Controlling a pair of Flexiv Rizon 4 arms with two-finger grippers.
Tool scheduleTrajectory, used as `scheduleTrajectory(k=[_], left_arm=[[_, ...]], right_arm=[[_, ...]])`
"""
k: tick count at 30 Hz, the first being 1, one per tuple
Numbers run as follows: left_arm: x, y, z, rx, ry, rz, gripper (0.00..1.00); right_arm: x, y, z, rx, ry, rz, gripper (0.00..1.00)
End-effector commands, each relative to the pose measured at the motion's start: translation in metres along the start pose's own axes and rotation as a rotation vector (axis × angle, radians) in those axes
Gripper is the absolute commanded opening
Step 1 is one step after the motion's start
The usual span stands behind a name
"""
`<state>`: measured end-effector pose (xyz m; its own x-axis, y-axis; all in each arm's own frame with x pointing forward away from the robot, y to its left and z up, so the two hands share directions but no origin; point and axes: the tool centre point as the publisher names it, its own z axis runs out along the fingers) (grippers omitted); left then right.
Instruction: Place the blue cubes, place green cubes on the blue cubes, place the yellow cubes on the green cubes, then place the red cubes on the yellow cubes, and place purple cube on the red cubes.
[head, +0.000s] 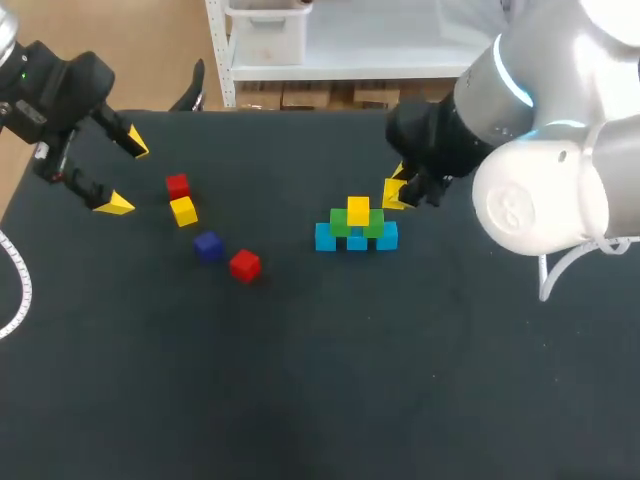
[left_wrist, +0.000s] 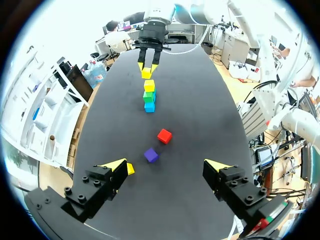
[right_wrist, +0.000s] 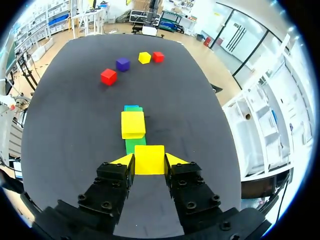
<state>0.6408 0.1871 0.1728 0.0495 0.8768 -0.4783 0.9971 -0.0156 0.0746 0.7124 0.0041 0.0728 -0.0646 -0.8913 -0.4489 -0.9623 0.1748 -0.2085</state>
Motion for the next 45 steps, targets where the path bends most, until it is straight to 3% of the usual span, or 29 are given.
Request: scheduleTrajectory(k=[1, 45], left_arm=[[0.001, 0.000, 0.000, 0.000, -0.002, 0.003, 1.00], [0.001, 0.000, 0.000, 0.000, -0.002, 0.003, 1.00]], right_arm=[[-0.002, 0.000, -0.001, -0.017, 0.005, -0.005, 0.00], [-0.006, 0.017, 0.009, -0.082, -0.001, -0.029, 0.00]])
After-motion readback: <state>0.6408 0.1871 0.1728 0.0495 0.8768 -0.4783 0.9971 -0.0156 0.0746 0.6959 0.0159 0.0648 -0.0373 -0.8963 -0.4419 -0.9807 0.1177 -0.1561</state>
